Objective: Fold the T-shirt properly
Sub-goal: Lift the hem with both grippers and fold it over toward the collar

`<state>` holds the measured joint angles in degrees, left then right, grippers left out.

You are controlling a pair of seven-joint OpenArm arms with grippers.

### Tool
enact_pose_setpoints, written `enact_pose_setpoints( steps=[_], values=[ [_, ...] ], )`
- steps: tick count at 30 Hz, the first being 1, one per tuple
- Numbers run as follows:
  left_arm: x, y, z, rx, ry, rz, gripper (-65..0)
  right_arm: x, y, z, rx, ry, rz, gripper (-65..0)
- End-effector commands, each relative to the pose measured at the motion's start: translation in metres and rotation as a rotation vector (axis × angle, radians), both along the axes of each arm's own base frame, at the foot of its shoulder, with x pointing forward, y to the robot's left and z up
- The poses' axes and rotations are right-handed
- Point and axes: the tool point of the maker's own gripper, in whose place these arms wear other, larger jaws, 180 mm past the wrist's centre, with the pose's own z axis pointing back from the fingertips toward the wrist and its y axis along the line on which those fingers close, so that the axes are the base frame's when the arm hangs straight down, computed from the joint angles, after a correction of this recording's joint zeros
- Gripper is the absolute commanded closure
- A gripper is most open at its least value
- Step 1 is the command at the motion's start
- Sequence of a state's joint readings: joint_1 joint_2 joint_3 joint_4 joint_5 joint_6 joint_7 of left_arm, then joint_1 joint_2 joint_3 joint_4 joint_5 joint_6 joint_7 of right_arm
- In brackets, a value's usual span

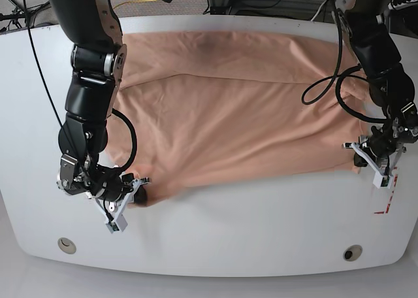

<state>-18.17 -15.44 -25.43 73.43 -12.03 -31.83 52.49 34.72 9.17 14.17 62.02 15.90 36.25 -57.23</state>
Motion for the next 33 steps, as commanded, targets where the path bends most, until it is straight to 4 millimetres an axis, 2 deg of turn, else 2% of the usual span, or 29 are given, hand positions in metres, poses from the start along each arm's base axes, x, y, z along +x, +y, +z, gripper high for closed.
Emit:
enact_pose_setpoints(
  steps=[1, 5, 11, 16, 20, 22, 33],
  values=[
    [0.011, 0.007, 0.027, 0.034, -0.076, -0.013, 0.0, 0.014, -0.005, 0.042, -0.023, -0.111, 0.003, 0.0],
    [0.012, 0.0, 0.034, 0.062, -0.096, -0.079, 0.0, 0.01, -0.009, 0.063, -0.087, -0.144, 0.013, 0.0],
    [0.01, -0.006, 0.034, 0.075, -0.098, -0.138, 0.0, -0.003, -0.013, 0.076, -0.151, -0.173, 0.016, 0.0],
    [0.0, -0.005, 0.022, 0.075, -0.066, -0.138, 0.0, -0.021, -0.015, 0.066, -0.187, -0.173, 0.032, 0.0],
    [-0.003, -0.001, 0.032, 0.115, -0.086, -0.142, 0.0, -0.036, -0.015, 0.054, -0.21, -0.167, 0.054, 0.0],
    [-0.016, -0.001, 0.023, 0.134, -0.044, -0.147, 0.0, -0.046, -0.015, 0.05, -0.224, -0.168, 0.057, 0.0],
    [-0.062, 0.001, 0.007, 0.233, 0.089, -0.169, 0.0, -0.1, -0.013, 0.025, -0.277, -0.134, 0.076, 0.0]
  ],
)
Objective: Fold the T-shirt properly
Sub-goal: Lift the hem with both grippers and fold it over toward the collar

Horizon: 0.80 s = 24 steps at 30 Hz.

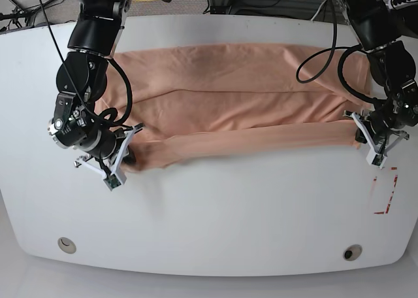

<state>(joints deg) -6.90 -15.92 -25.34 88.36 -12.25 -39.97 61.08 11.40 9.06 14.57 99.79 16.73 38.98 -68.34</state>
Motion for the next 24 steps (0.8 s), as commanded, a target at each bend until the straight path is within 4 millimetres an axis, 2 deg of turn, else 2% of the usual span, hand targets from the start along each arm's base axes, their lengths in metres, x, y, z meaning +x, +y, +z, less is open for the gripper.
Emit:
enact_pose_setpoints(
  steps=[1, 10, 13, 18, 24],
  values=[
    [-0.001, 0.007, 0.015, 0.047, -0.036, -0.007, 0.0, 0.001, -0.002, 0.019, -0.018, -0.067, 0.006, 0.0],
    [-0.035, 0.003, 0.009, 0.105, -0.003, -0.041, 0.0, -0.049, -0.009, 0.0, -0.049, -0.014, -0.014, 0.0],
    [-0.044, 0.005, 0.007, 0.127, 0.015, -0.052, 0.0, -0.065, 0.0, -0.007, -0.008, 0.009, 0.007, 0.0],
    [-0.058, 0.008, -0.003, 0.135, 0.055, -0.056, 0.0, -0.093, -0.01, -0.023, 0.067, 0.064, -0.052, 0.0],
    [-0.073, 0.017, -0.011, 0.157, 0.102, -0.058, 0.0, -0.105, -0.015, -0.028, 0.105, 0.085, -0.088, 0.0]
  ],
)
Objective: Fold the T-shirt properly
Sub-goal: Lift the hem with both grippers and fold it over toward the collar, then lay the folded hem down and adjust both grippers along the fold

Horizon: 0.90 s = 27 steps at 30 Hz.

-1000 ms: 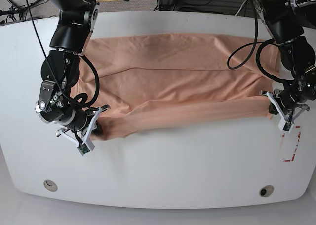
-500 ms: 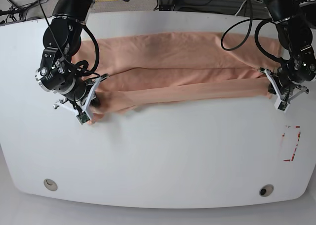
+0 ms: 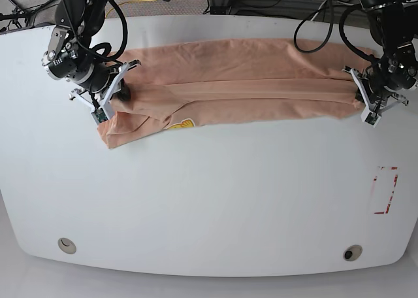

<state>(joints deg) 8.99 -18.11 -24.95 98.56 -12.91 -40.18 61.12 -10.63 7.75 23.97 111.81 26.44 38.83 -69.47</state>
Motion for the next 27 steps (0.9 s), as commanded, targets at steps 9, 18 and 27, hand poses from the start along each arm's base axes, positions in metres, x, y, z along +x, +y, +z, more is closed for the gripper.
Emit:
enact_pose_setpoints(
  steps=[9, 18, 27],
  values=[
    [-0.005, 0.015, 0.005, 0.053, 0.007, 0.001, 0.0, -0.007, -0.002, 0.002, 0.003, -0.007, -0.007, -1.3],
    [-0.022, 0.017, -0.005, 0.098, 0.107, -0.03, -13.5, -0.023, 0.004, -0.009, 0.024, 0.035, -0.013, -37.1],
    [-0.018, 0.011, 0.001, 0.104, 0.092, -0.046, -31.8, -0.005, -0.001, 0.019, 0.061, -0.073, -0.049, -59.9]
  ],
)
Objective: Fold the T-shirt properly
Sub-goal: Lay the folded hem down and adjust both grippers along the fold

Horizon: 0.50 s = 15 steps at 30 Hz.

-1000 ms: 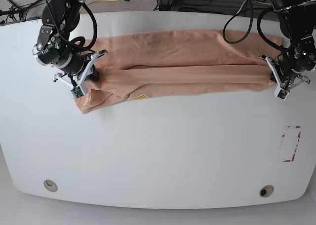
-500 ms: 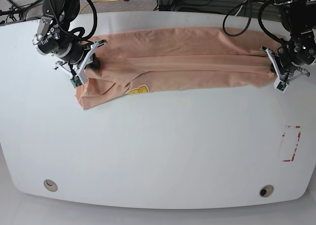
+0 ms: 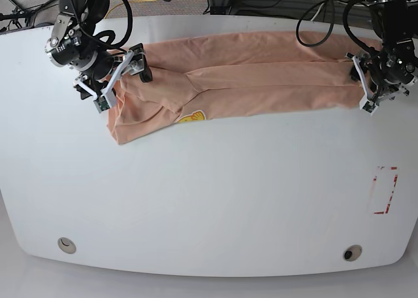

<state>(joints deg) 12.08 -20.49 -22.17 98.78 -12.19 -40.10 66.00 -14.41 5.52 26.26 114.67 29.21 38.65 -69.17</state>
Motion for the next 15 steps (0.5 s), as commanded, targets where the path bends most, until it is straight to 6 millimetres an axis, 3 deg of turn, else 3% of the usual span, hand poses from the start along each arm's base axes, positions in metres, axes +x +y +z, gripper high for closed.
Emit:
enact_pose_setpoints(
  steps=[1, 9, 15],
  values=[
    [0.014, 0.001, 0.02, 0.027, -0.067, -0.024, -31.8, 0.016, -0.014, 0.021, 0.002, -0.084, -0.036, -59.9],
    [0.036, -0.007, 0.051, 0.051, -0.173, -0.056, -31.9, 0.058, -0.037, 0.029, -0.05, -0.121, -0.096, -59.9],
    [0.035, -0.019, 0.043, -0.001, -0.182, -0.021, -31.8, 0.087, -0.04, 0.012, 0.037, -0.074, -0.134, -59.8]
  ],
)
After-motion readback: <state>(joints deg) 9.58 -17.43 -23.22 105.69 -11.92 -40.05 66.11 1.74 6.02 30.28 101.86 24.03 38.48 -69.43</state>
